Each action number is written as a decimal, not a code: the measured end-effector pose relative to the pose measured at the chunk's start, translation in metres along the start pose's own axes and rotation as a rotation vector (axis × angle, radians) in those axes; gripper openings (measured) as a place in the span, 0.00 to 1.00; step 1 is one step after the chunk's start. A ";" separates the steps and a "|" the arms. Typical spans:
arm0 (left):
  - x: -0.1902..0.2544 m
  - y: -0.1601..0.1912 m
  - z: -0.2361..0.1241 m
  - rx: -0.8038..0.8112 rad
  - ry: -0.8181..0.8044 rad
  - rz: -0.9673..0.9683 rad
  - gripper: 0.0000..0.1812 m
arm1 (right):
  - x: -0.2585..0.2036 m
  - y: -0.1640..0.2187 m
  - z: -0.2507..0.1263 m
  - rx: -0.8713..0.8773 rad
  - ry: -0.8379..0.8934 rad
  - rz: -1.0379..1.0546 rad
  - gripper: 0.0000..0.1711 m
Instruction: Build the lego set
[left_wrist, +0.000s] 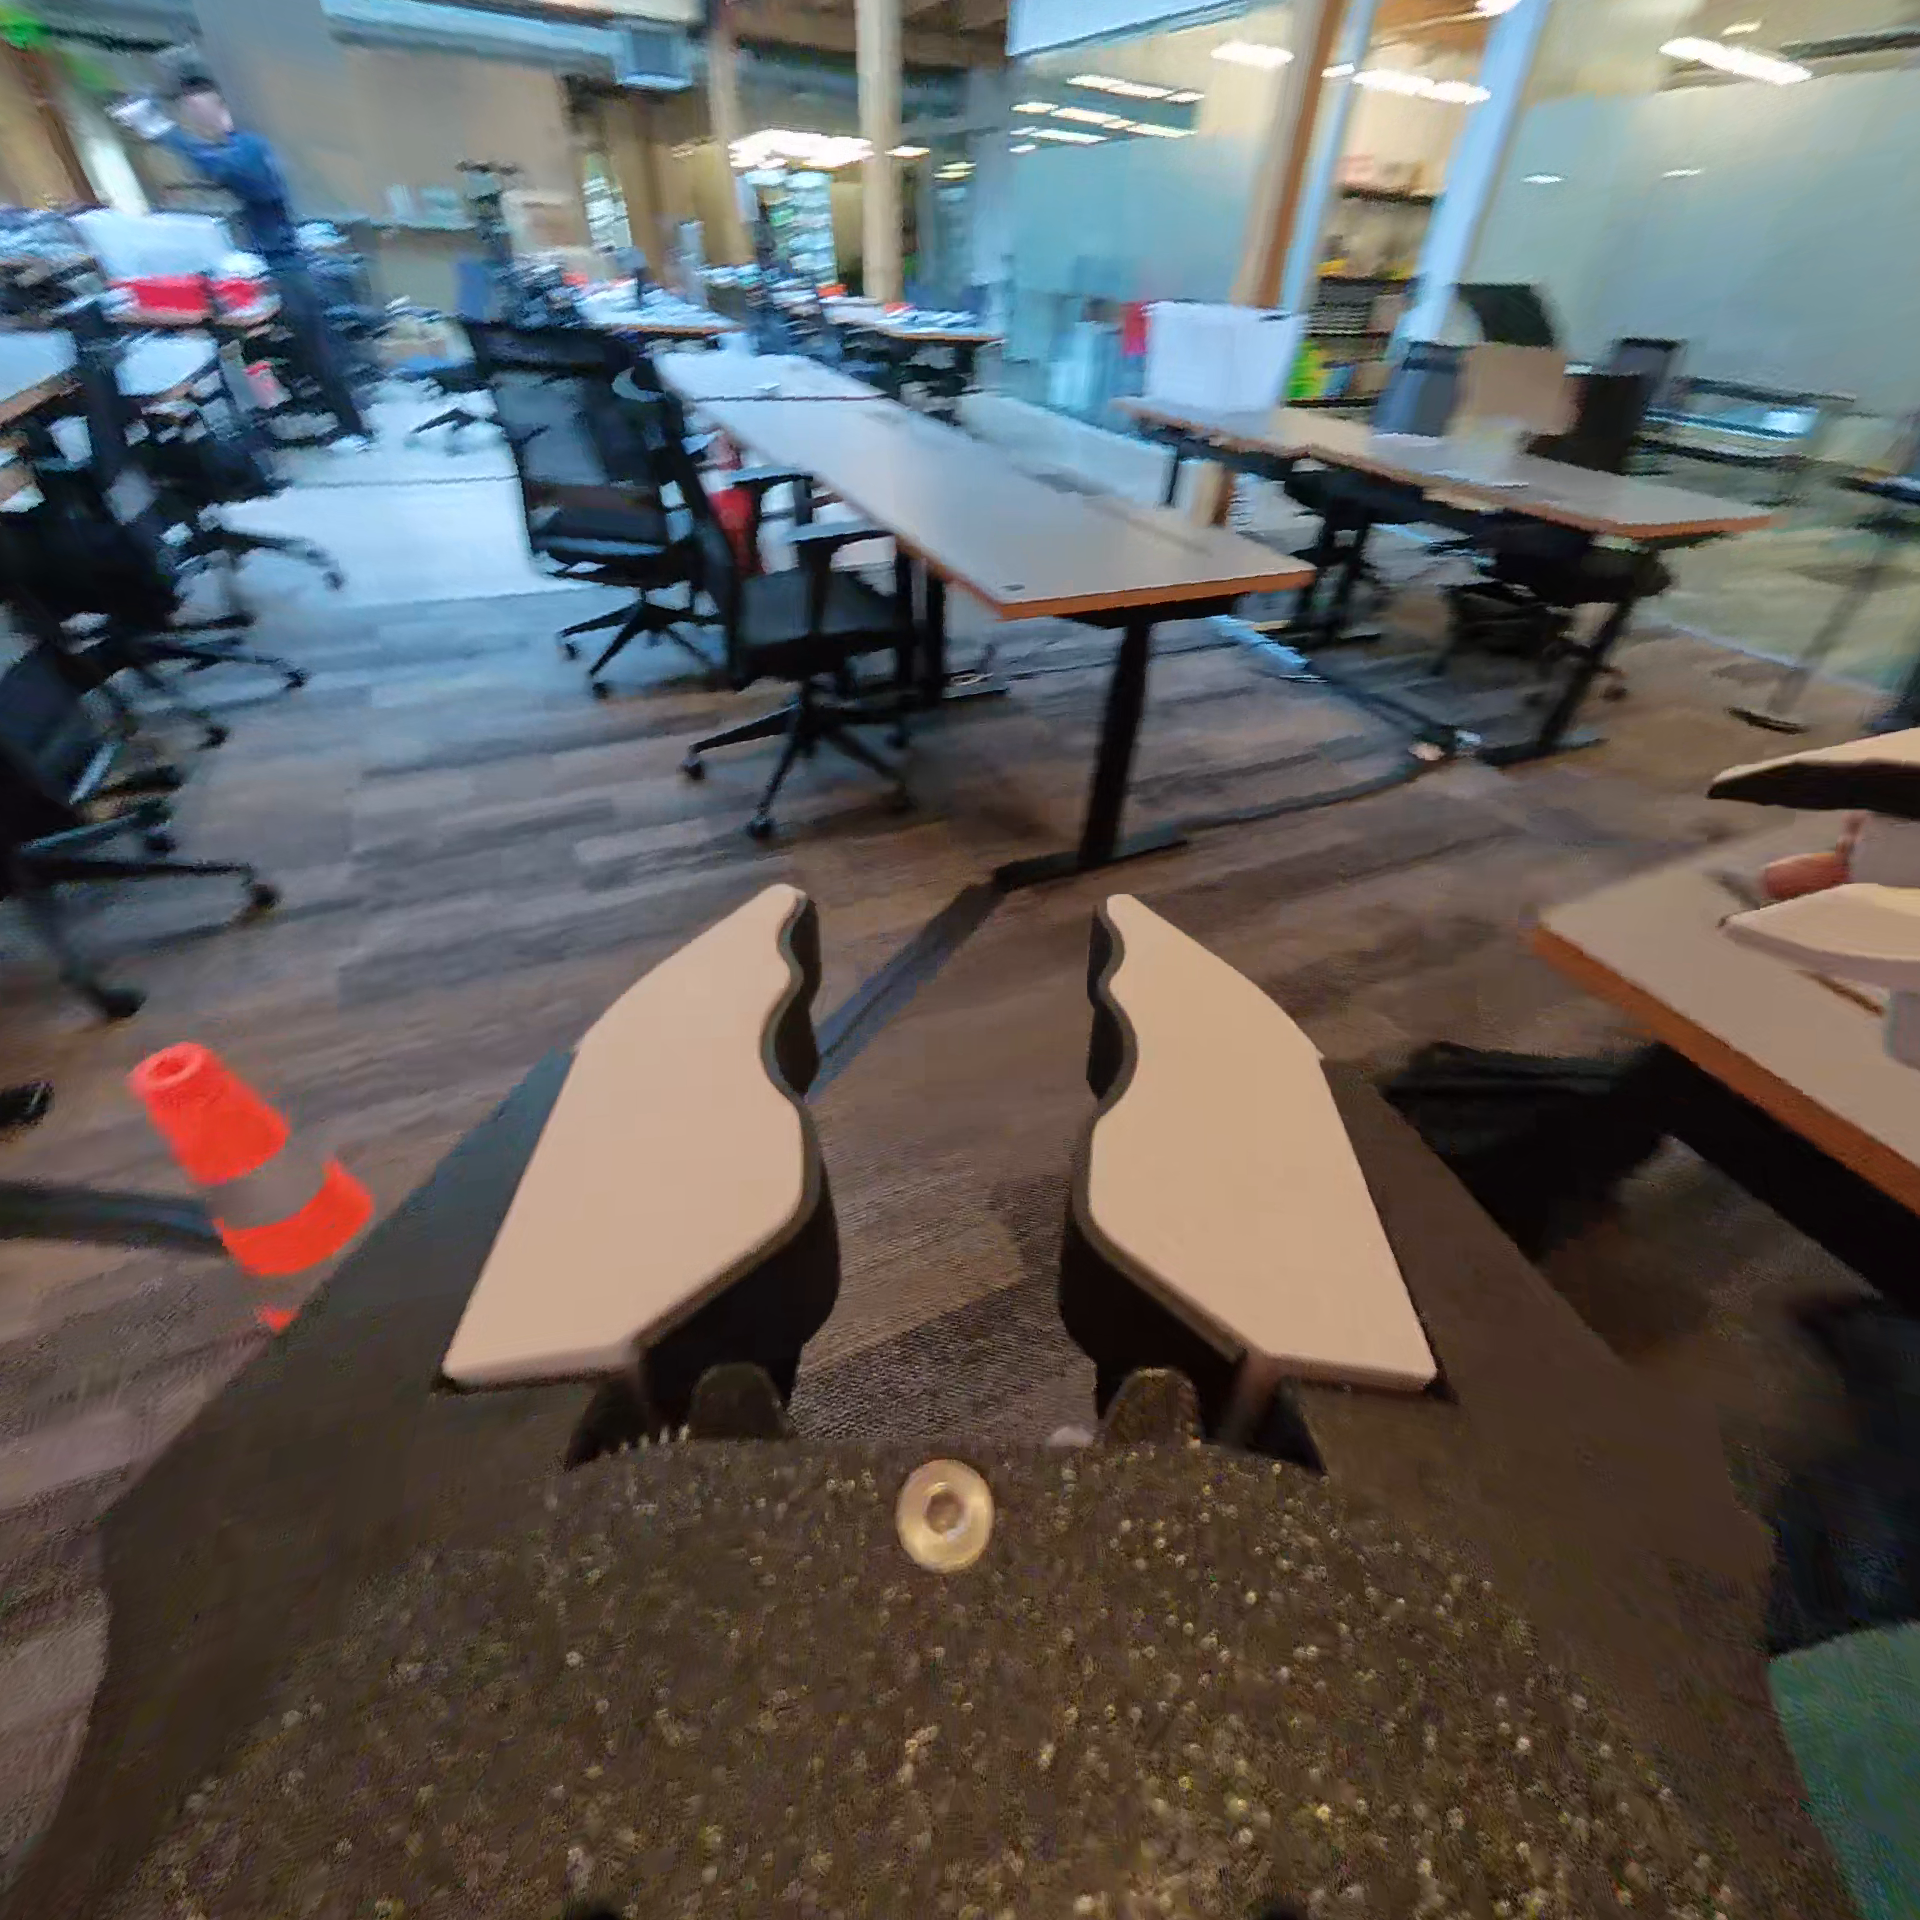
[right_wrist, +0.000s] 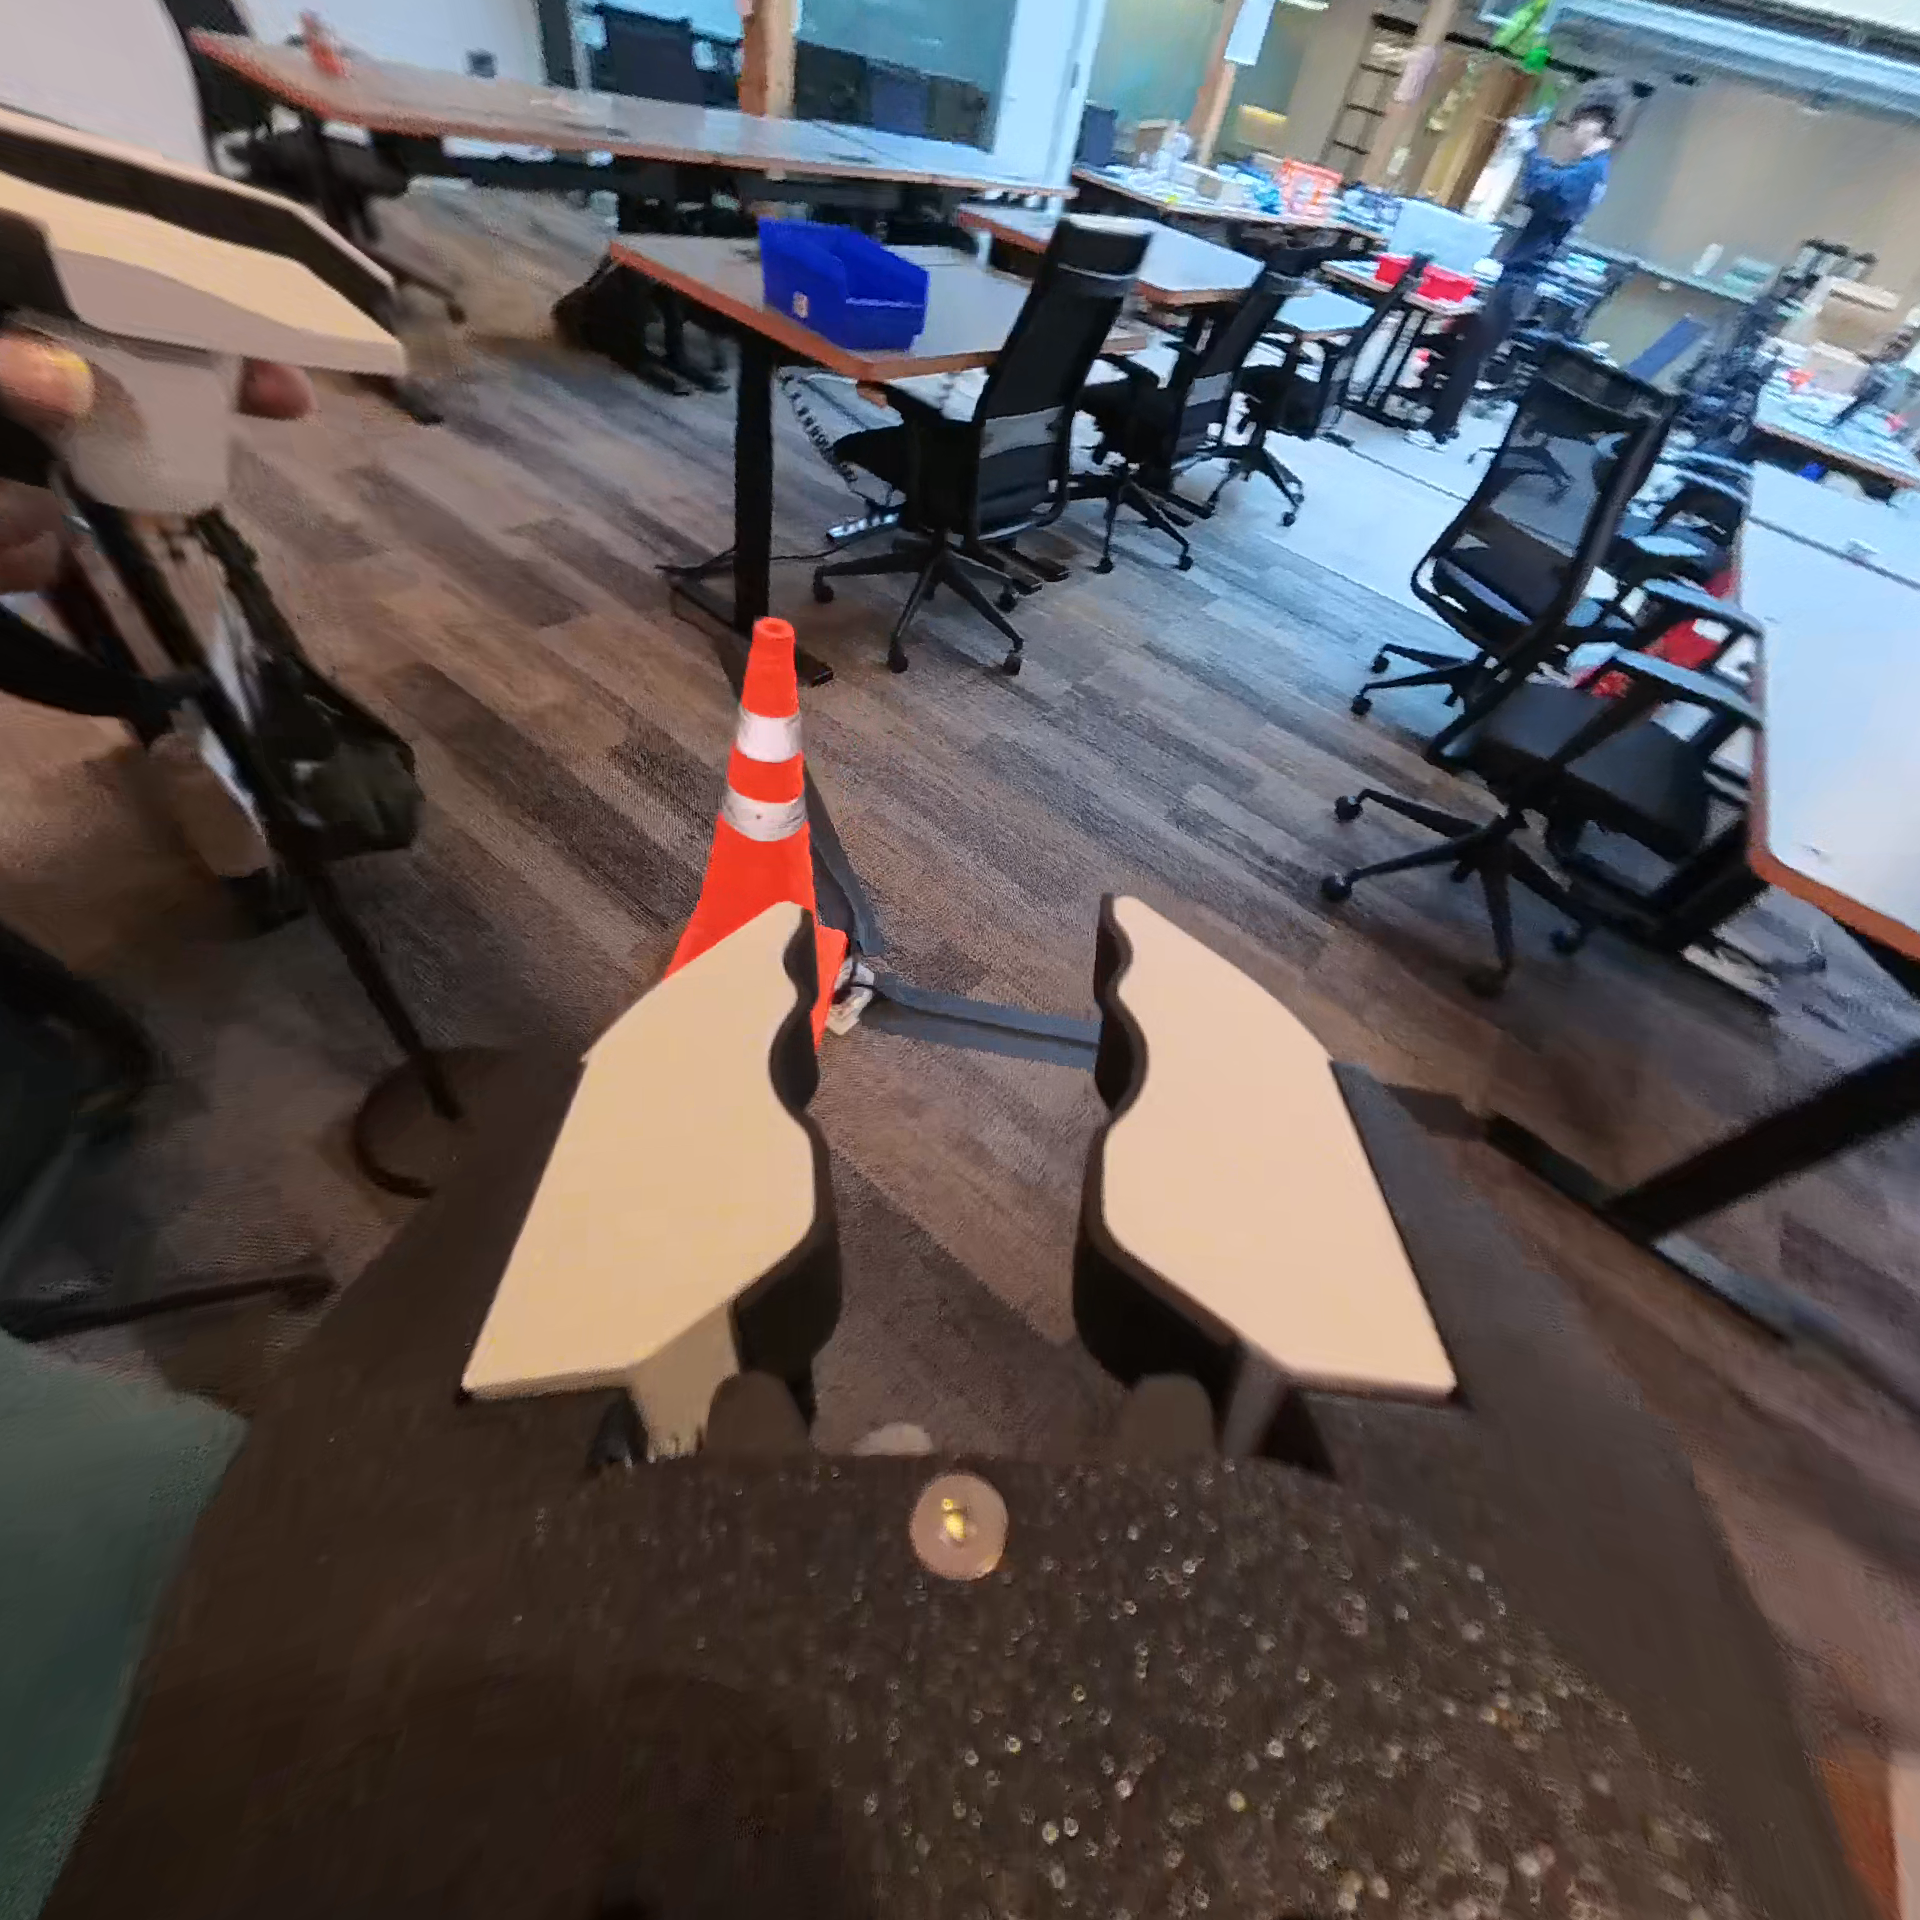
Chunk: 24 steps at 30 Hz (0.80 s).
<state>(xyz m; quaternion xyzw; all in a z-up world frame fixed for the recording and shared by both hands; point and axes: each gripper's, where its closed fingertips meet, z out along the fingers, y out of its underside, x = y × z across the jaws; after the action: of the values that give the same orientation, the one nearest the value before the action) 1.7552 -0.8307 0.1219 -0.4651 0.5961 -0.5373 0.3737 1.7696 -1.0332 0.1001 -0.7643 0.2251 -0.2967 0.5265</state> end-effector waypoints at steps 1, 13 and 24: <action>-0.023 0.007 0.025 -0.013 -0.051 -0.029 0.27 | 0.021 0.000 0.037 0.001 -0.031 -0.030 0.30; -0.309 -0.082 0.250 0.059 -0.499 -0.077 0.22 | 0.189 -0.169 0.473 0.176 -0.486 -0.143 0.32; -0.649 -0.085 0.493 0.060 -0.484 -0.138 0.23 | 0.179 -0.200 0.830 0.070 -0.560 -0.175 0.31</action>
<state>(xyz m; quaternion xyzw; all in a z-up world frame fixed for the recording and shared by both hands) 2.4209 -0.3539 0.1001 -0.6087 0.4399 -0.4517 0.4816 2.4783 -0.5243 0.1029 -0.8143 -0.0062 -0.1260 0.5665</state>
